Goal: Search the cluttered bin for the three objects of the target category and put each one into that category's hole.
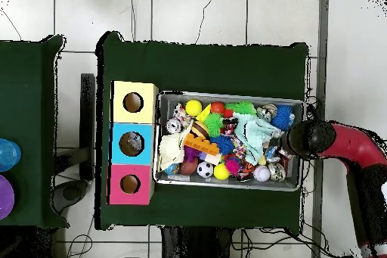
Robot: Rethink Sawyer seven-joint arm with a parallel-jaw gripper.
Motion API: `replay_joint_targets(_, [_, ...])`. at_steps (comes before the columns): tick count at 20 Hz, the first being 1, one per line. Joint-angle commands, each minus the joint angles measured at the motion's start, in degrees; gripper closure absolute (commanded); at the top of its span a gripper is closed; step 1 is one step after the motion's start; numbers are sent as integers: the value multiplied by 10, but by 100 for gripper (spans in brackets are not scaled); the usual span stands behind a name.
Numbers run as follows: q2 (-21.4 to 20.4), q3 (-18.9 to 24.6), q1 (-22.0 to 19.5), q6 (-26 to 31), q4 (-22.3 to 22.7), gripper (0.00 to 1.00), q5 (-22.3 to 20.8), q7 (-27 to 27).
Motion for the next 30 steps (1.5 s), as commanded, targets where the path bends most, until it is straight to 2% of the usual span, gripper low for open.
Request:
replay_joint_targets(1, [66, -18, 8, -2, 51, 0, 11, 10])
replay_joint_targets(6, [69, -19, 7, -9, 54, 0, 15, 8])
replay_joint_targets(9, [72, -7, -4, -8, 60, 0, 21, -22])
replay_joint_targets(10, [73, -4, -7, -11, 62, 100, 18, -40])
replay_joint_targets(14, [79, 16, -26, -14, 75, 100, 37, -59])
replay_joint_targets(17, [70, 3, -17, 5, 75, 100, 44, -40])
replay_joint_targets(30, [66, -13, -8, -1, 75, 100, 47, -4])
